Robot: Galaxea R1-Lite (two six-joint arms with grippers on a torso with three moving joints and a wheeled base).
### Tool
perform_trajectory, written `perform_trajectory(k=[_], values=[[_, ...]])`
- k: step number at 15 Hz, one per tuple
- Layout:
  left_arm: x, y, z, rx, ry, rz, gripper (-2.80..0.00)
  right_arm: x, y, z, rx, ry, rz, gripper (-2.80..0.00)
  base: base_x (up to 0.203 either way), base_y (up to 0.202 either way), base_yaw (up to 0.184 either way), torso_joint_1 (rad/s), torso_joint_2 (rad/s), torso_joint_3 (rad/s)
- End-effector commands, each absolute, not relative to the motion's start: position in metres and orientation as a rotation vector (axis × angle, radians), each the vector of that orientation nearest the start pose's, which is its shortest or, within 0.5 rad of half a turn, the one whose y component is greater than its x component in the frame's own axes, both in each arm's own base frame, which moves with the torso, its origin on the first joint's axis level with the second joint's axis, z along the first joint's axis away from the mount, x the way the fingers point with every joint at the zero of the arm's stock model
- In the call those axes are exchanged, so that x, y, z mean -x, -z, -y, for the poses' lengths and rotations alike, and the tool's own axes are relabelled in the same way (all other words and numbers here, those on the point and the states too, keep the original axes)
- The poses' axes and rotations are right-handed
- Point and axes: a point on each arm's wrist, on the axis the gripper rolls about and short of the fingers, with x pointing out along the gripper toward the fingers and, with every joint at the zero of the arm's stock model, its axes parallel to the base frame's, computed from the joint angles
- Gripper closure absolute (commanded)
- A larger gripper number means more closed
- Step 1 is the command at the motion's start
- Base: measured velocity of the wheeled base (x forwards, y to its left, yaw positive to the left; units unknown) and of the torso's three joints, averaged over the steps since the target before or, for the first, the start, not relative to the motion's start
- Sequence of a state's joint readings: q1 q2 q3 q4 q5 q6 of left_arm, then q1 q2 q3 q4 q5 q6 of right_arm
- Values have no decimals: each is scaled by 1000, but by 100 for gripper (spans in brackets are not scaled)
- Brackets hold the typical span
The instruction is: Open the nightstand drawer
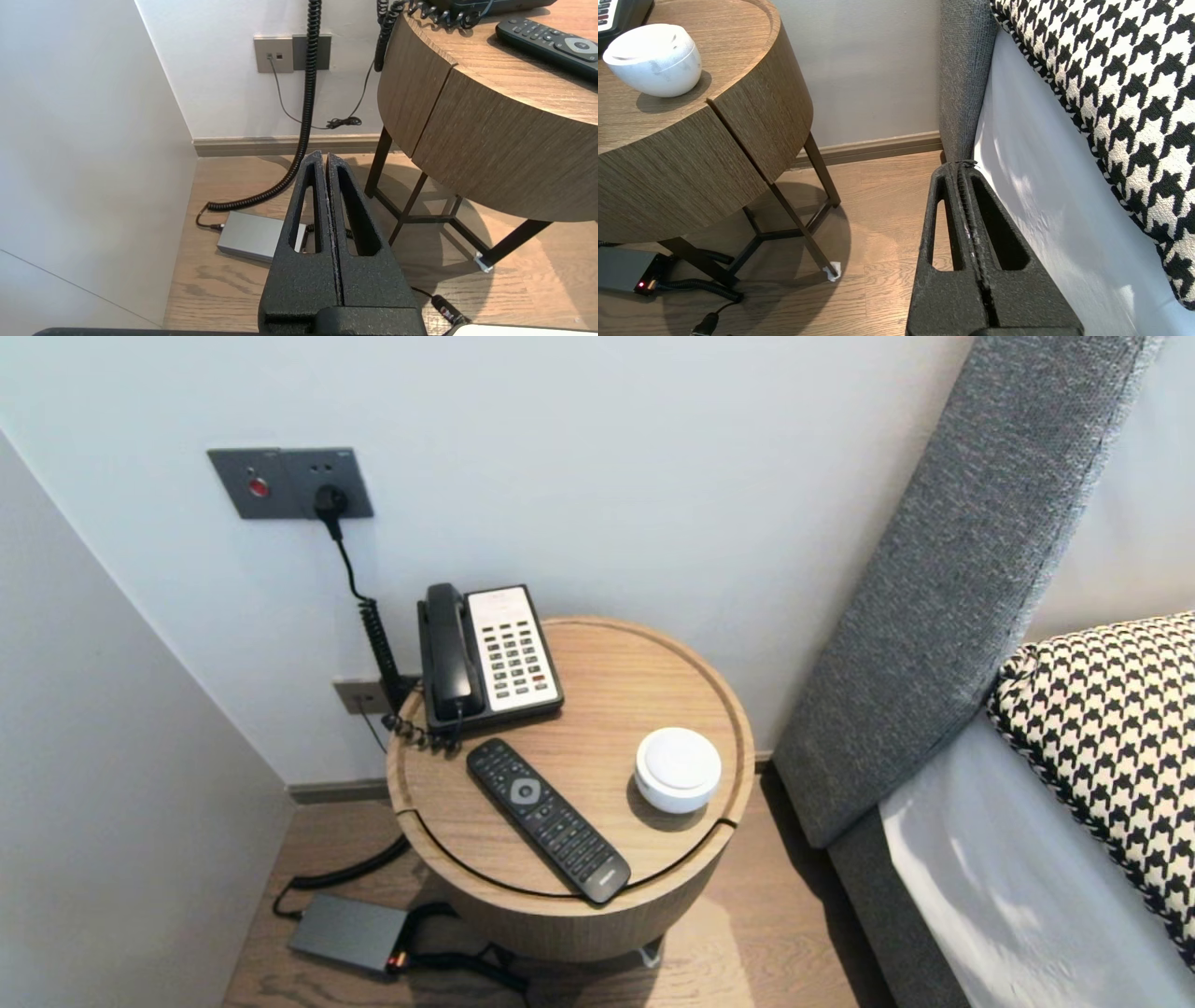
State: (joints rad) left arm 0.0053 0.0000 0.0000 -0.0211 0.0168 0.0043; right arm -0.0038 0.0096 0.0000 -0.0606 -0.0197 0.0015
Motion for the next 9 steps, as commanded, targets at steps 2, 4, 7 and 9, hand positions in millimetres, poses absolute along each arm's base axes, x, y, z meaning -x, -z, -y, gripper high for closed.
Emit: perform_trajectory(k=[2, 4, 7, 9], values=[[23, -77, 0, -4, -23, 21, 0, 20, -74, 0, -2, 24, 23, 0, 0, 0, 0, 0, 0, 0], [23, -77, 0, -4, -23, 21, 0, 20, -74, 0, 0, 23, 23, 0, 0, 0, 0, 0, 0, 0], [23, -77, 0, -4, -23, 21, 0, 20, -74, 0, 0, 21, 26, 0, 0, 0, 0, 0, 0, 0], [23, -77, 0, -4, -23, 21, 0, 20, -74, 0, 0, 20, 26, 0, 0, 0, 0, 0, 0, 0]])
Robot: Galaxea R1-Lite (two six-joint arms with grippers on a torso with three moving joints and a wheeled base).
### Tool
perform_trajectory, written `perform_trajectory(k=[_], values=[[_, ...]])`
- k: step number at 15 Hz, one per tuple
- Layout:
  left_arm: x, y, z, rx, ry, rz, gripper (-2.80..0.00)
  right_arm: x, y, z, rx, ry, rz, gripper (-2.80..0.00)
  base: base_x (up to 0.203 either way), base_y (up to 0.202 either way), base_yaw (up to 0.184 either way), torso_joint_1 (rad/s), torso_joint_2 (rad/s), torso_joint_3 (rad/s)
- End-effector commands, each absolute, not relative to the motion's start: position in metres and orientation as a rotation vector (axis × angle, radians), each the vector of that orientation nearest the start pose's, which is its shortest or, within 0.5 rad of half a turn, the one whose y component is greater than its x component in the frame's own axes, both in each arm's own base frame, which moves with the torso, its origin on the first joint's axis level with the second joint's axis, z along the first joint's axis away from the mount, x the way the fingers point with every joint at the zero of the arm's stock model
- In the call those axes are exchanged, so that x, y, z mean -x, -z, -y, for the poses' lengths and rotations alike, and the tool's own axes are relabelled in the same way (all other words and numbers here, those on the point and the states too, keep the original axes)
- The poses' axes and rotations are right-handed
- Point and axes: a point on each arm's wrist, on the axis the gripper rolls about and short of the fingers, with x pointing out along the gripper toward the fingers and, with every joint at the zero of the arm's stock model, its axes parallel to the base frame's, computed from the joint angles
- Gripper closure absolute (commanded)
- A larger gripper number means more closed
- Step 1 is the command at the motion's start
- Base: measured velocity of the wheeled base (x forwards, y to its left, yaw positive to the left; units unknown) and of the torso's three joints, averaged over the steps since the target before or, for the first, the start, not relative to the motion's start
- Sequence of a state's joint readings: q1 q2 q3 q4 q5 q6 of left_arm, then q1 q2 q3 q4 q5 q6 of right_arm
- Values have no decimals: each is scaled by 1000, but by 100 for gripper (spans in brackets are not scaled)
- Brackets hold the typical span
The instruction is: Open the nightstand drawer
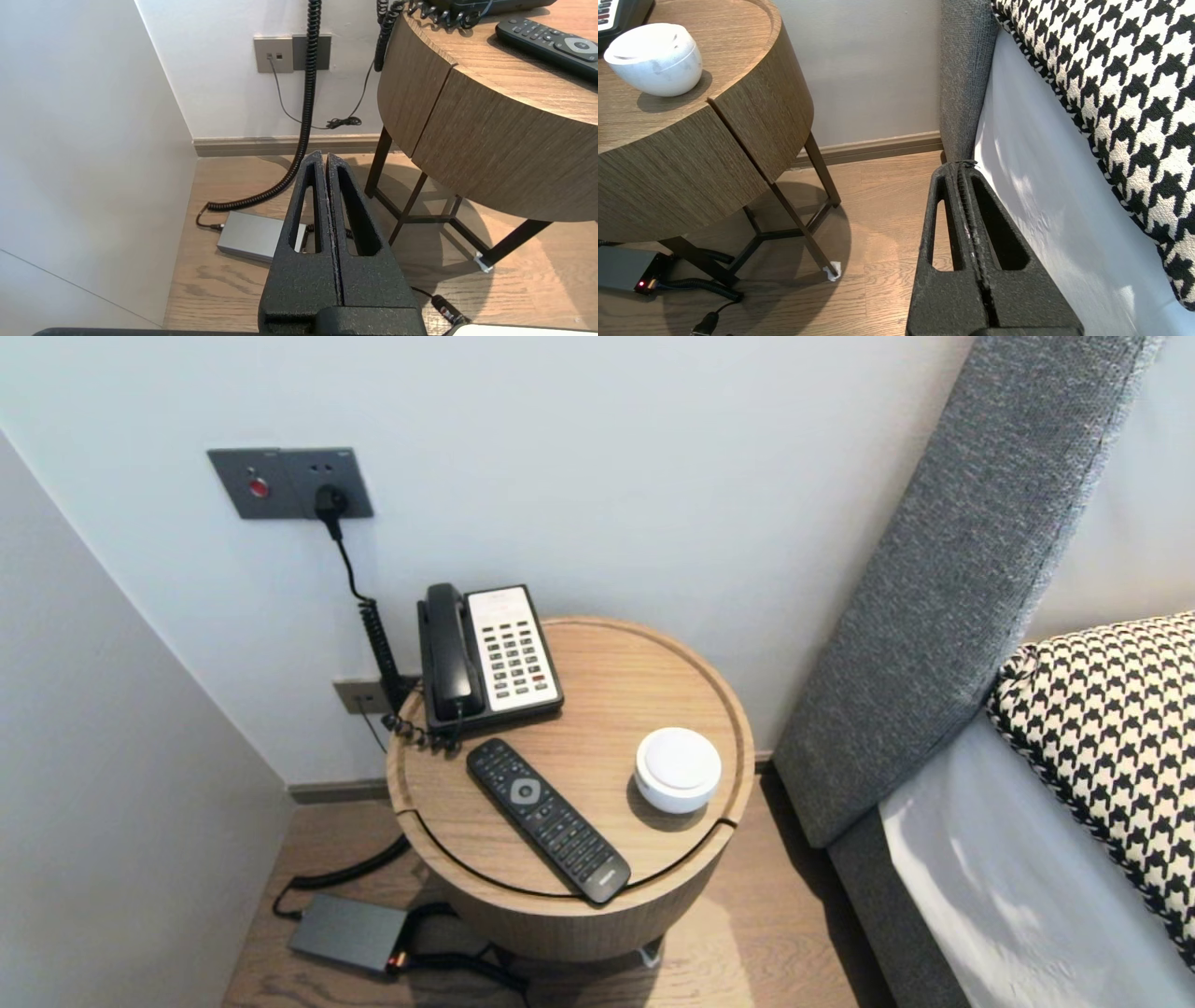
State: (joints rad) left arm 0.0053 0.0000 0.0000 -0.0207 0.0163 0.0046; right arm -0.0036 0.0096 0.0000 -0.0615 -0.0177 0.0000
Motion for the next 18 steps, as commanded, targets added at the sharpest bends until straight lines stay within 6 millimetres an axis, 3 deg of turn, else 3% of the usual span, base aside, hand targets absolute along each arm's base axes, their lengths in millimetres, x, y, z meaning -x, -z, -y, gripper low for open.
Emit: perform_trajectory(k=[1, 11, 14, 18], values=[[23, -77, 0, -4, -23, 21, 0, 20, -74, 0, 1, 20, 26, 0, 0, 0, 0, 0, 0, 0], [25, -79, 0, -7, -26, -14, 0, 20, -74, 0, 1, 20, 26, 0, 0, 0, 0, 0, 0, 0], [34, -108, 0, -9, -7, -50, 0, 20, -74, 0, 1, 20, 25, 0, 0, 0, 0, 0, 0, 0], [22, -162, 1, -7, 32, -109, 0, 20, -74, 0, 1, 20, 26, 0, 0, 0, 0, 0, 0, 0]])
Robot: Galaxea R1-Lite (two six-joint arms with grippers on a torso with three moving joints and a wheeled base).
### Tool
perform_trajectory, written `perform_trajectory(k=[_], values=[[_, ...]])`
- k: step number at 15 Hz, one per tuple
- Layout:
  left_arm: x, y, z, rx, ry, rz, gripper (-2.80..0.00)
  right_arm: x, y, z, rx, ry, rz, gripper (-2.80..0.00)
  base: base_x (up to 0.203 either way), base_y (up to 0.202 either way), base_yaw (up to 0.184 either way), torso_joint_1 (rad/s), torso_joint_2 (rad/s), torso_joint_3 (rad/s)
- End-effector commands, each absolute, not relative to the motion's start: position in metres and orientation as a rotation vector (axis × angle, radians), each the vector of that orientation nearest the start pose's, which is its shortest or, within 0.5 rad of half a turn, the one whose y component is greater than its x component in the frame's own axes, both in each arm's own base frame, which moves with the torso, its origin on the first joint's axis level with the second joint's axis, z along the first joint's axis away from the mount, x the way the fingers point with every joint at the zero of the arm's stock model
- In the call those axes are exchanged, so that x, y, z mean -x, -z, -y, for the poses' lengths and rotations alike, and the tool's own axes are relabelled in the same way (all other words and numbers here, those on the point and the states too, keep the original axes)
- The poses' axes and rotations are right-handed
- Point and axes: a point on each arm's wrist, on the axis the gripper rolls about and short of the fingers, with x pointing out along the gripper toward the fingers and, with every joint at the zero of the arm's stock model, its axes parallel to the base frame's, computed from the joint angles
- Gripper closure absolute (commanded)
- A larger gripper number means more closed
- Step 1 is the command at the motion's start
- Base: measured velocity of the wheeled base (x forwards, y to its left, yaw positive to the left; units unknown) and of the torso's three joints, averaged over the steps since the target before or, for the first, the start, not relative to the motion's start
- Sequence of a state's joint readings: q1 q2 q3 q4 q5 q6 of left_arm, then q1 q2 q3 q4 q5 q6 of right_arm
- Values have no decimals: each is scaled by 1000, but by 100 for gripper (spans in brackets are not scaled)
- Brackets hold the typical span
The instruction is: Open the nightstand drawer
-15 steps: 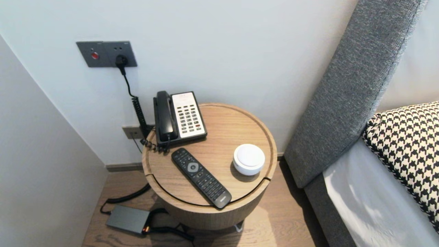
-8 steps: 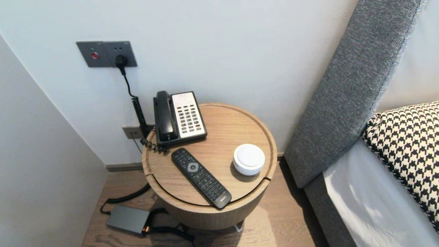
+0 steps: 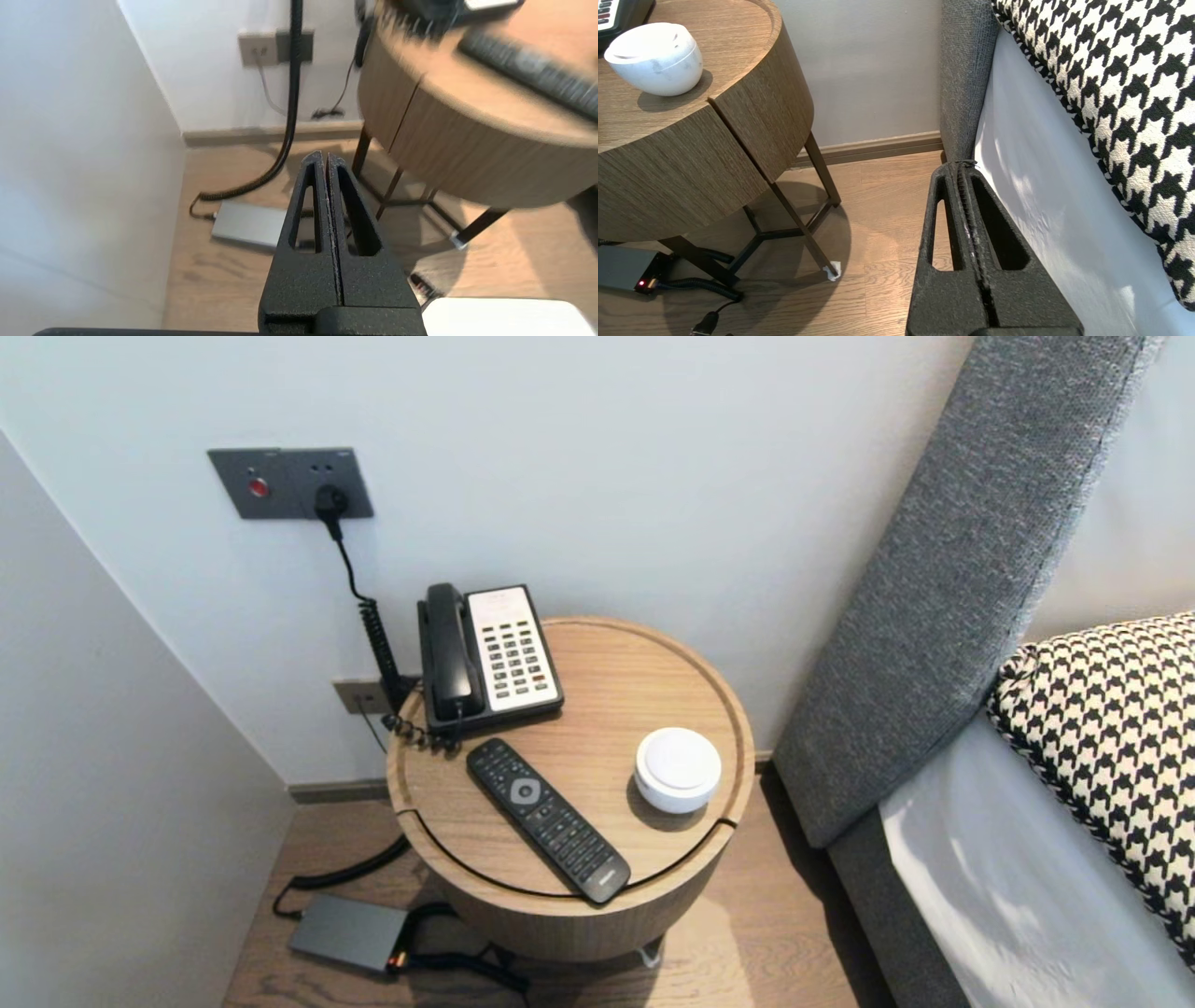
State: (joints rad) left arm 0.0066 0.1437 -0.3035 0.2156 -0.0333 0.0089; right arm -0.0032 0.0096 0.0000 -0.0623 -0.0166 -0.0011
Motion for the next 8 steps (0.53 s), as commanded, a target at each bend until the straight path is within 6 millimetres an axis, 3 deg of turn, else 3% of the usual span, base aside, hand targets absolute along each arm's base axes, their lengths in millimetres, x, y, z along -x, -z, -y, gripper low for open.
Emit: perform_trajectory(k=[1, 5, 8], values=[[15, -177, 1, -6, 39, -126, 0, 20, -74, 0, 1, 20, 25, 0, 0, 0, 0, 0, 0, 0], [-12, -221, 0, 1, 9, -261, 0, 20, -74, 0, 1, 20, 26, 0, 0, 0, 0, 0, 0, 0], [-34, -229, 0, 50, 14, -443, 0, 20, -74, 0, 1, 20, 25, 0, 0, 0, 0, 0, 0, 0]])
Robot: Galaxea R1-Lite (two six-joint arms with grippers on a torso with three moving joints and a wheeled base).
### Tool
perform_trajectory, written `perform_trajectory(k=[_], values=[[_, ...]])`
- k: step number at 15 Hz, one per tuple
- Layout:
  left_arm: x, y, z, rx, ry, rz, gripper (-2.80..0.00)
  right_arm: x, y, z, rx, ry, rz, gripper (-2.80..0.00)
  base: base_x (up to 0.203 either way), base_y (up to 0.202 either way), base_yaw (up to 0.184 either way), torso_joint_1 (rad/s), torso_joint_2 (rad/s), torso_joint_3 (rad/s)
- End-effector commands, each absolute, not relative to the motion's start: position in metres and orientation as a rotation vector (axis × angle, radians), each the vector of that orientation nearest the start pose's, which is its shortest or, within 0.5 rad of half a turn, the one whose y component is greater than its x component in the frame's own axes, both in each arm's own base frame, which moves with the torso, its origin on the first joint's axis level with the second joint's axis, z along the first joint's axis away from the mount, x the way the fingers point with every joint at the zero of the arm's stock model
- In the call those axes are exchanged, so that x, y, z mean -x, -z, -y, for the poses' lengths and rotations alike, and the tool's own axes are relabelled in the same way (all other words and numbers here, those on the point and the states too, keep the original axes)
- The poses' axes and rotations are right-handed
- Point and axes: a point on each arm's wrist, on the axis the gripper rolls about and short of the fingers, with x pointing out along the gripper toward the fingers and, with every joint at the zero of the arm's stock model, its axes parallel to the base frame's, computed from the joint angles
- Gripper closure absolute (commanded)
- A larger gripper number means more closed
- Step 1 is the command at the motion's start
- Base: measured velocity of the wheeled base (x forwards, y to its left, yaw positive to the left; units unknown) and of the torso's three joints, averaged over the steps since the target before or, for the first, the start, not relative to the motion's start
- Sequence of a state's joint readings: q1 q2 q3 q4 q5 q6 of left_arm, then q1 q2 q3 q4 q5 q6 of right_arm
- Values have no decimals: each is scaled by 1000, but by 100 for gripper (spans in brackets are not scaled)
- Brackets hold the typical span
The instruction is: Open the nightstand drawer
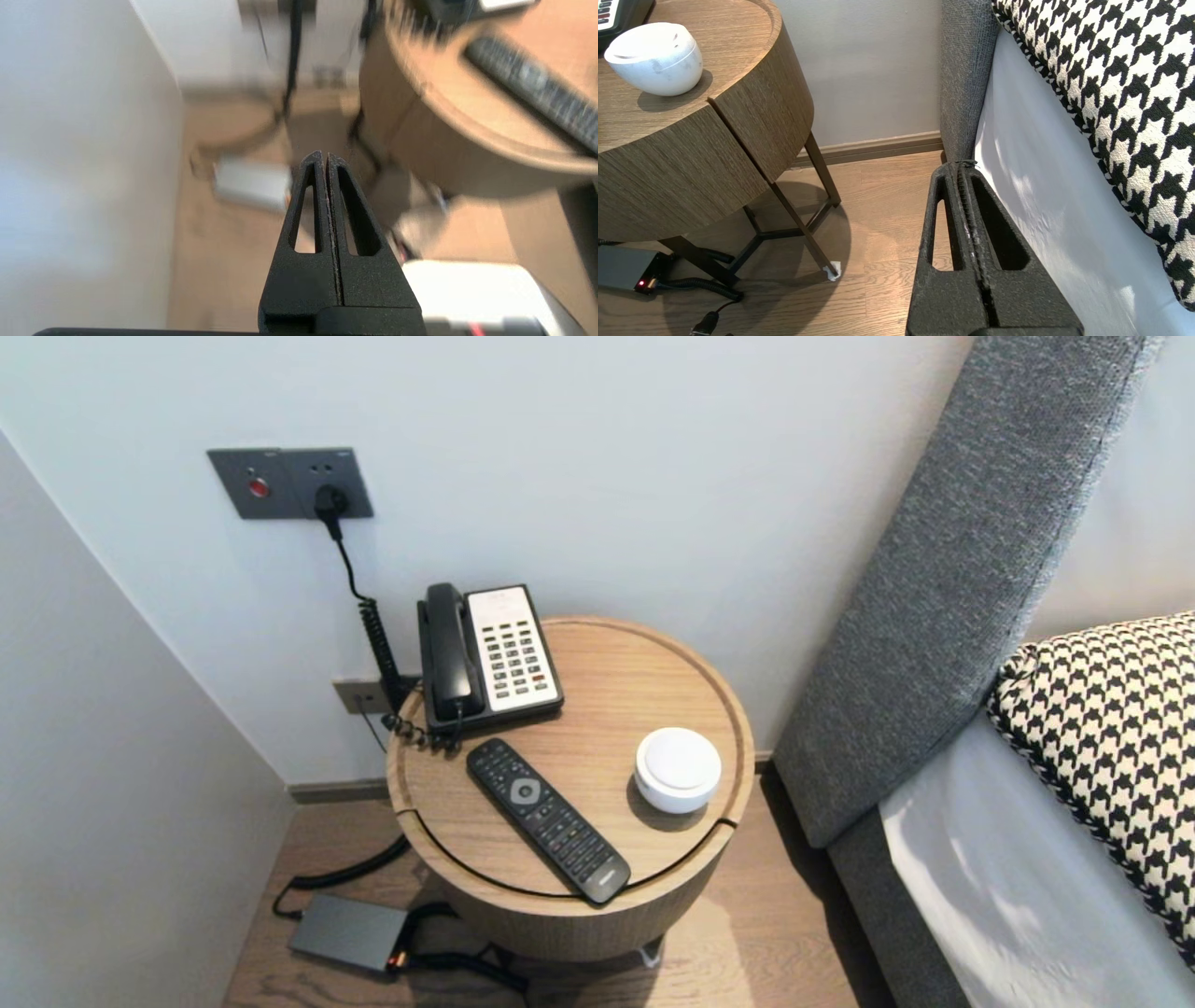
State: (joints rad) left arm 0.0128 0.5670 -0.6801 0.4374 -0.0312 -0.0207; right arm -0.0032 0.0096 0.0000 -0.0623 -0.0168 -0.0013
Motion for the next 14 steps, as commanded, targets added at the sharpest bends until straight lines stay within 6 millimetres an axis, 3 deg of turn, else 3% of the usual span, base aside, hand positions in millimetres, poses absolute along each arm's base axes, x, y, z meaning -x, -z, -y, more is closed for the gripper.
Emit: perform_trajectory(k=[1, 8, 14], values=[[-44, -230, 0, 72, 11, -486, 0, 20, -74, 0, 1, 20, 25, 0, 0, 0, 0, 0, 0, 0], [-78, -222, 13, 133, 102, -740, 0, 20, -74, 0, 1, 20, 26, 0, 0, 0, 0, 0, 0, 0], [-120, -219, 50, 303, 154, -919, 0, 20, -74, 0, 1, 20, 26, 0, 0, 0, 0, 0, 0, 0]])
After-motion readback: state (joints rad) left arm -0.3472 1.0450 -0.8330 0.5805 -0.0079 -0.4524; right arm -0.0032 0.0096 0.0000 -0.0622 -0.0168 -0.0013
